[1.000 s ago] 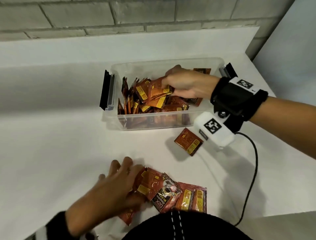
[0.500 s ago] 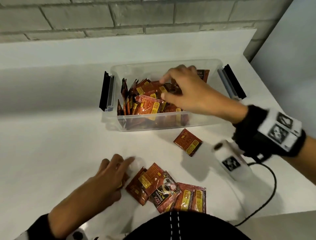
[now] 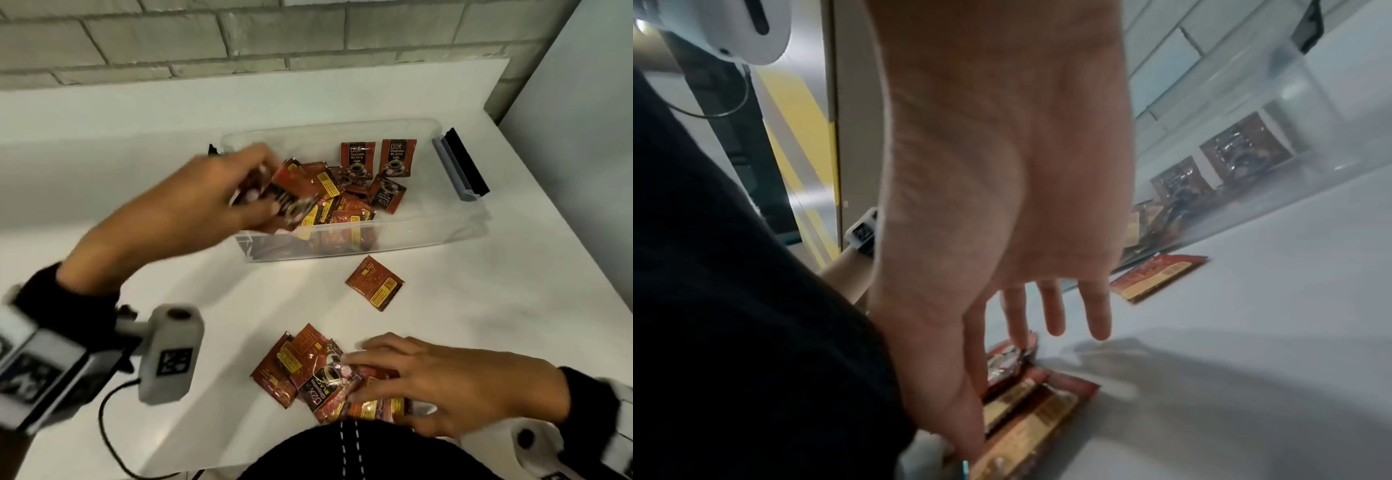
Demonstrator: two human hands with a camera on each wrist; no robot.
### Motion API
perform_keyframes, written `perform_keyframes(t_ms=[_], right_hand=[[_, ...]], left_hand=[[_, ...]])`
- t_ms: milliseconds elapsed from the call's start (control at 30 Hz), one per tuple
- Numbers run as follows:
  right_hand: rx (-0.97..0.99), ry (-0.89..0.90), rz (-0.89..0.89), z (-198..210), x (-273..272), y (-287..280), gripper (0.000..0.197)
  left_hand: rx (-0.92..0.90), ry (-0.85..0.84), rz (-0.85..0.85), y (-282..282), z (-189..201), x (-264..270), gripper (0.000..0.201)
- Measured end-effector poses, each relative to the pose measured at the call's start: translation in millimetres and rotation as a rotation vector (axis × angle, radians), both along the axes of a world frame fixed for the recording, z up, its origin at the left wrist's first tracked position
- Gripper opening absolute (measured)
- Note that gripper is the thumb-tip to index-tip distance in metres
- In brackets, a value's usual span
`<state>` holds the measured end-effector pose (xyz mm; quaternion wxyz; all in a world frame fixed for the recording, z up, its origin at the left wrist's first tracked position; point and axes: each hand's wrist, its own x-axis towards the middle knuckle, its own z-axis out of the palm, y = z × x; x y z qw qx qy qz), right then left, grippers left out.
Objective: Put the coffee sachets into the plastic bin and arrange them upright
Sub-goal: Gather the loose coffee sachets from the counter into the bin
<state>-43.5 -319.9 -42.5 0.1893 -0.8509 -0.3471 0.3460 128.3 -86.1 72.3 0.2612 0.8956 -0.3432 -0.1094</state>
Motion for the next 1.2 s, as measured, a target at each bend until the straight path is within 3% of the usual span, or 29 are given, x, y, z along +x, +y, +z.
perform_keyframes(t_ms=[167, 400, 500, 567, 633, 700, 800, 900, 1000, 1100, 1133, 1200], right_hand=[[-0.074, -0.071, 0.024, -13, -3, -6, 0.068], [-0.050, -0.326, -0.056, -28, -7, -8, 0.050], [-0.086, -0.496, -0.058, -30, -7, -11, 0.039], [-0.098, -0.563, -0.027, -32, -7, -9, 0.037], [-0.089, -0.569, -0.034, -29, -6, -8, 0.037], [-0.039, -0.562, -0.167, -23, -2, -9, 0.040], [0.127, -0.381, -0.553, -10, 10, -10, 0.035], [0.247, -0.285, -0.845, -9, 23, -15, 0.028], [0.237, -0.261, -1.002, -12, 36, -17, 0.018], [0.178, -0.096, -1.139, -17, 48, -15, 0.010], [0.172, -0.037, -1.176, -17, 51, -14, 0.016], [0.140, 0.028, -1.194, -18, 54, -11, 0.045]], left_hand=[[0.019, 0.030, 0.060, -42, -14, 49, 0.030], [0.354, -0.041, 0.040, -55, -57, 71, 0.040], [0.201, -0.241, 0.098, -50, -54, 51, 0.045], [0.072, -0.263, -0.036, -42, -47, 28, 0.035], [0.186, -0.113, -0.251, -31, -46, -2, 0.029], [0.411, 0.012, -0.351, -21, -58, -30, 0.038], [0.603, 0.132, -0.235, -7, -90, -67, 0.073], [0.601, 0.222, -0.076, 3, -115, -90, 0.093], [0.559, 0.183, 0.022, 7, -129, -102, 0.090], [0.489, 0.189, 0.091, 8, -136, -103, 0.087], [0.458, 0.215, 0.101, 8, -138, -101, 0.090], [0.413, 0.274, 0.109, 8, -141, -98, 0.101]])
